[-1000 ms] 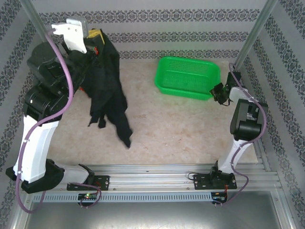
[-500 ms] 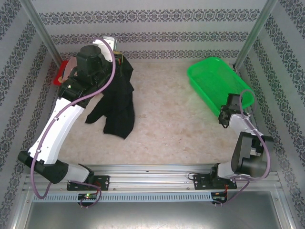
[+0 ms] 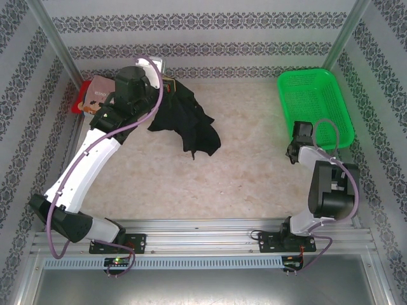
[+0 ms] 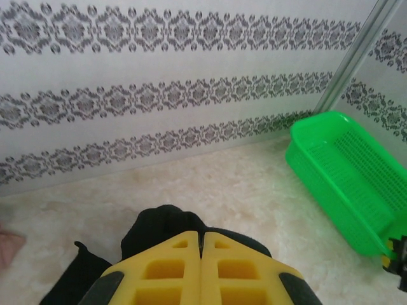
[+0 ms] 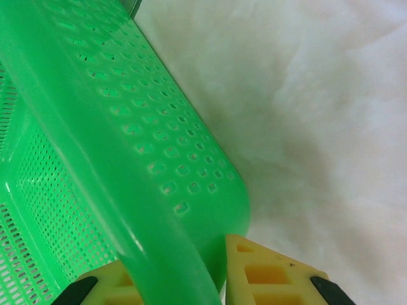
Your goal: Fold and stack the t-shirts
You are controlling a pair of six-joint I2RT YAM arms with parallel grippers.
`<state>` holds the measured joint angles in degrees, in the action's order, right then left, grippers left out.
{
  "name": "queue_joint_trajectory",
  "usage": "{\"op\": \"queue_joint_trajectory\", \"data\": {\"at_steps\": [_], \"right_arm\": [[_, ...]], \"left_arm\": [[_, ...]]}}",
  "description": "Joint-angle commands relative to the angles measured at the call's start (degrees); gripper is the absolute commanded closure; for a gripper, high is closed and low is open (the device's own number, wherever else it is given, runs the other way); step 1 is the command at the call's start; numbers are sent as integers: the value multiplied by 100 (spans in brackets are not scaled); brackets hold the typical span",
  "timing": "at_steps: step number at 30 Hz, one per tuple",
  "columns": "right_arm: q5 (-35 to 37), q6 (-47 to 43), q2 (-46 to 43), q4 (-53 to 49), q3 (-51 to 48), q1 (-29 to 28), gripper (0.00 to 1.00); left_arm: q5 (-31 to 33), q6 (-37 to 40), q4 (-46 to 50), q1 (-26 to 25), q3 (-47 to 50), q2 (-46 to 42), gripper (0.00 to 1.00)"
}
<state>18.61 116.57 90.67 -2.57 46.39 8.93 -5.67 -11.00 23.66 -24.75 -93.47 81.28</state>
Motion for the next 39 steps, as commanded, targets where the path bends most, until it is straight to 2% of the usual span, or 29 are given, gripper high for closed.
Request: {"op": "queue_joint_trajectory", "data": {"at_steps": [1,4,6,8,11,15,18,22,25,27,30,32,35,38,39], "right_arm": [[96,810,352,32,272,-23,100],[99,813,583,-30,534,-31,100],[10,603,690,62,697,-32,83],[-259,261,762,107,888,-22,59],[-780,-160,757,210,955,-36,45],[-972,-270,457,364,596,-178,30],[-1249,-773,100,506,346,-238,26],[-2063,-2885,-477,-224,645,-410,22],[-2891,-4592,-820,-911,841,-846,18],[-3443,-5389,-994,-1023,709,-1156,17],[-4347,-6557,-976,-915,456,-1821,17],[-4665,-7157,-858,-739,354,-2348,18],[-5100,-7185,-637,372,25,-2865,18],[-5333,-6365,-267,2035,-478,-2854,18],[-5435,-6223,-98,2311,-499,-2845,18]], "left_arm": [[-330,-273,-588,-72,220,53,100],[-571,-430,-809,-151,436,136,100],[-786,-534,-940,-172,566,223,100],[-893,-675,-988,-170,664,299,100],[-1087,-858,-1140,-171,836,401,100],[-1243,-1065,-1330,-173,984,556,100],[-1359,-1222,-1354,-163,954,706,100],[-1410,-1360,-1425,-163,923,728,100],[-1347,-1442,-1362,-122,911,697,100],[-1375,-1578,-1325,-59,910,689,100],[-1483,-1786,-1384,2,945,675,100],[-1597,-1841,-1390,10,953,662,100],[-1671,-1889,-1287,30,1017,618,100],[-1685,-2213,-1284,130,1312,482,100],[-1647,-2361,-1270,175,1458,407,100]]}}
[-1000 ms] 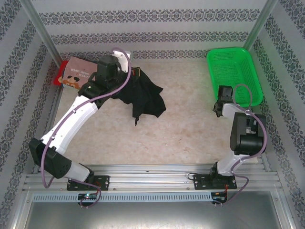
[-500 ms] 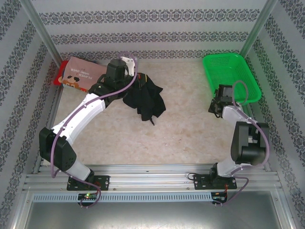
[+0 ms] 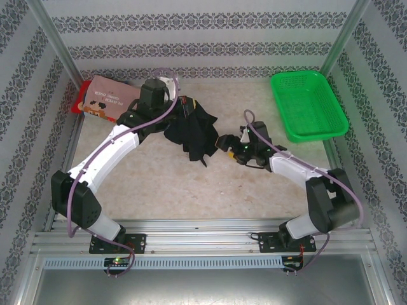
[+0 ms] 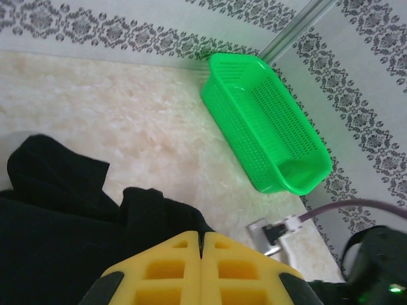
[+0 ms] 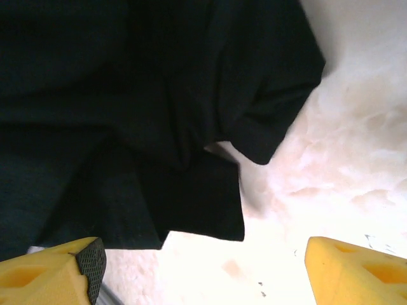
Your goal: Fold and stack the t-shirts
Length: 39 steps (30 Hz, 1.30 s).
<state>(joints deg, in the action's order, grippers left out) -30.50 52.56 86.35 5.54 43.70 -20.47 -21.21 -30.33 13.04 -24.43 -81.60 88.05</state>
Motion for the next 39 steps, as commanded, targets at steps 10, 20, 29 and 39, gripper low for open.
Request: {"op": "queue_joint_trajectory", "data": {"at_steps": [10,20,29,39], "right_arm": [[-880,-857,45,-186,223,74,18],[-738,-1248,-739,-1162,-264,81,17],[-401,-1401,-338,-1687,233,-128,18],[4,-1542,485,-2114,953,-1191,20]], "left_arm": [[1500,-1884,909,304,2233,-1445,100],[2877,-2719,2148,310,3474,-3118,100],[2436,-2540,1930,1255,4012,-3027,100],[1062,-2075,2131,1960,3820,-3387,33]]}}
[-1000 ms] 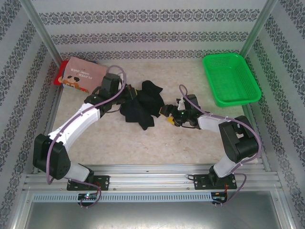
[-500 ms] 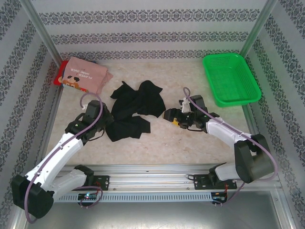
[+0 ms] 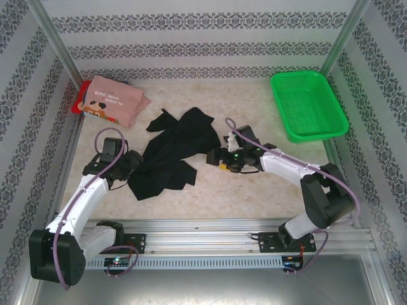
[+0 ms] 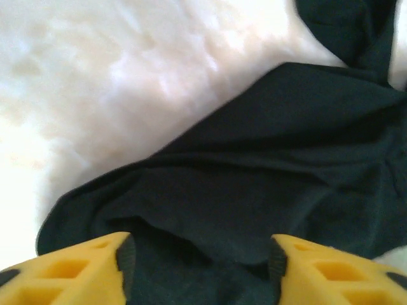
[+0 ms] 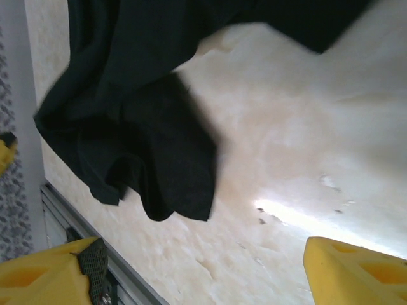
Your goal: Fold and stack the t-shirts
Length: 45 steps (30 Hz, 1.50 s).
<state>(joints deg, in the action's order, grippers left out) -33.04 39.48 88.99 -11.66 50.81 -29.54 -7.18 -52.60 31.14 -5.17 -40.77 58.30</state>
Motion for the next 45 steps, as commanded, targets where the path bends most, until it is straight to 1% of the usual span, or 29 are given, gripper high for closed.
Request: {"op": "queue_joint_trajectory", "data": {"at_steps": [1,2,3,7,9,11,14,17,20,26,29,31,32,33,36,37,38,40,45], "right_arm": [[331,-243,310,-464,294,-405,20],[371,-232,386,-475,322,-493,20],[414,-214,483,-461,356,-581,20],[543,-286,1032,-661,841,-936,21],[719,-343,1362,-898,1187,-1097,22],[820,-275,1641,-970,1448,-1180,23],[933,-169,1937,-1018,1712,-1233,25],[1115,-204,2143,-1192,1997,-1307,27],[1215,-157,2333,-1252,2162,-1326,32],[1291,-47,2591,-1100,2399,-1348,47],[1300,-29,2700,-1128,2545,-1353,61],[1315,-5,2656,-1093,2566,-1357,71],[1338,6,2613,-1080,2553,-1346,75],[1352,15,2545,-1044,2523,-1337,78],[1361,15,2313,-996,2414,-1263,87],[1341,15,2225,-1000,2373,-1220,91],[1304,32,2129,-1014,2340,-1170,94],[1266,52,1836,-1078,2258,-1035,97],[1073,-119,1015,-1655,2249,-605,98]], "left_arm": [[-387,59,515,27,-249,-638,22],[-422,-1,689,25,-227,-818,17],[-441,-48,954,25,-223,-1018,16],[-370,55,2129,17,-151,-1596,16],[-385,137,2452,12,-25,-1707,17],[-415,195,2571,3,146,-1702,19],[-373,180,2463,-70,408,-1562,23],[-189,264,2255,-181,563,-1269,26],[-220,313,1919,-245,733,-915,32],[-214,353,1067,-428,1107,-8,36],[-183,320,629,-438,1194,190,38],[-228,309,296,-438,1179,325,44],[-287,305,160,-440,1181,427,46],[-387,318,-60,-434,1186,555,52],[-535,375,-345,-439,1088,866,79],[-578,400,-352,-438,1007,876,86],[-613,434,-307,-439,909,840,91],[-637,520,-27,-440,592,576,96],[-495,691,903,-431,-353,-206,99]]}}
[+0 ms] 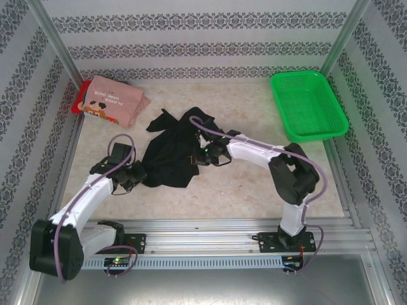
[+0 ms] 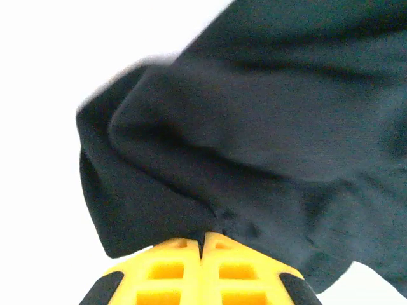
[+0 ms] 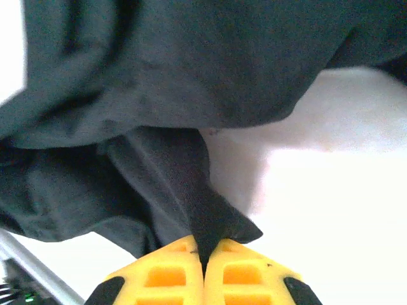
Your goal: Fold and stack the t-shirts
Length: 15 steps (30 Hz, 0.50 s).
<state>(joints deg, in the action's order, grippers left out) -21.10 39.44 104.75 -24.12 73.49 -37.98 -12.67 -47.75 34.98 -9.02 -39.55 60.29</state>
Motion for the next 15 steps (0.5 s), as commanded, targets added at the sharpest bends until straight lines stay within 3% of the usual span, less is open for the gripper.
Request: {"op": "queue_joint_trajectory", "data": {"at_steps": [1,7,15], "right_arm": [[-171,-167,-737,-541,-19,337,98],[-396,-303,-1629,-1021,-127,1011,98],[-908,-470,-2208,-1207,-415,1541,95]], "left_arm": [[61,215,656,-47,-632,-523,99],[171,234,1065,61,-1138,-852,99],[-195,17,759,84,-1482,-806,100]]}}
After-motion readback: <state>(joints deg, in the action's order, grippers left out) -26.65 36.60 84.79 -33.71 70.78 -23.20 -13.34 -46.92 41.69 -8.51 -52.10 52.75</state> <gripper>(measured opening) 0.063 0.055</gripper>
